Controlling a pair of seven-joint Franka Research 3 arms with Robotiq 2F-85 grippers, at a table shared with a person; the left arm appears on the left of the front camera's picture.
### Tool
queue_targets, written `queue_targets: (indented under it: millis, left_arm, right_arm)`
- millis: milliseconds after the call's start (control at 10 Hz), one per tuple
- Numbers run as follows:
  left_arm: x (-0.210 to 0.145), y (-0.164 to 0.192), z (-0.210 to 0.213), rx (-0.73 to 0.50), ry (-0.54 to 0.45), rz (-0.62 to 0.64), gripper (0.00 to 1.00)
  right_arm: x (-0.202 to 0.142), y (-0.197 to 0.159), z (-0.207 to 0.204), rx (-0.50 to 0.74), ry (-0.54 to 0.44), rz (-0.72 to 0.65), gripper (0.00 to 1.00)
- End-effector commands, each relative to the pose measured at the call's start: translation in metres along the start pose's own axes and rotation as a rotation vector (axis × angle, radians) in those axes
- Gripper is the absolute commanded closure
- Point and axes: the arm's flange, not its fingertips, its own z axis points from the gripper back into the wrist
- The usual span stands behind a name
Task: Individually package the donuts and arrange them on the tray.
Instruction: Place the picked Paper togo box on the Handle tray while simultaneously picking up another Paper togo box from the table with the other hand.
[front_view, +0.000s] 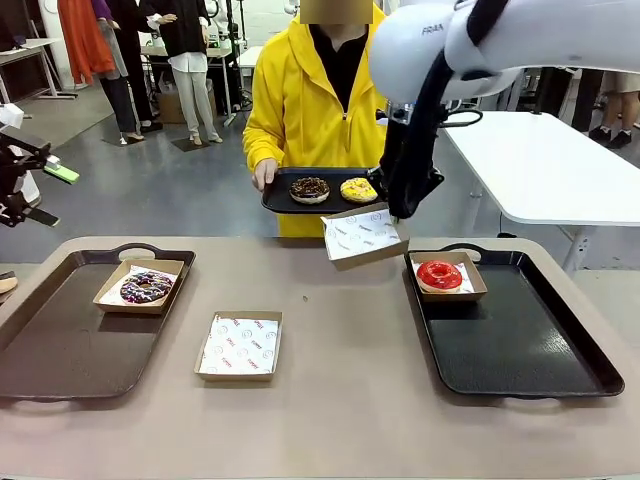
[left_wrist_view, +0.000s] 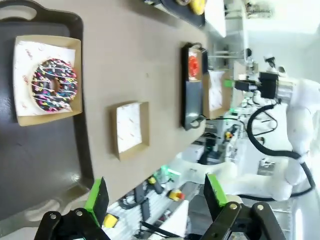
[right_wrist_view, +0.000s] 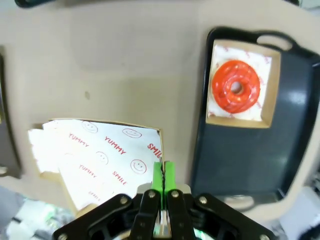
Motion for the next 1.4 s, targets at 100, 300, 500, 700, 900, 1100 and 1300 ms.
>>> queue_targets:
  millis: [100,300,500,700,900,1100,1300]
  left_arm:
    - [-0.005,0.017,0.015,-0.115,-0.045,0.074,0.00]
    - [-0.006,0.027,0.017,-0.124,-0.050,0.119,0.00]
    - [-0.008,0.040,0.018,-0.119,-0.043,0.141,0.00]
    - [-0.017,0.055,0.022,-0.115,-0.060,0.171,0.00]
    - [-0.023,0.061,0.025,-0.071,-0.063,0.169,0.00]
    - [-0.013,0.058,0.022,-0.105,-0.056,0.159,0.00]
    - [-0.013,0.058,0.022,-0.105,-0.056,0.159,0.00]
  right_arm:
    - [0.048,0.009,0.003,0.000,0.040,0.003,1.00]
    - [0.069,0.006,-0.012,0.005,0.063,-0.034,1.00]
    - [0.079,0.000,-0.024,0.012,0.083,-0.054,1.00]
    - [0.084,-0.001,-0.035,0.011,0.102,-0.056,1.00]
    - [0.076,-0.004,-0.033,0.014,0.070,-0.039,1.00]
    - [0.076,-0.004,-0.033,0.014,0.070,-0.039,1.00]
    - [0.076,-0.004,-0.033,0.014,0.070,-0.039,1.00]
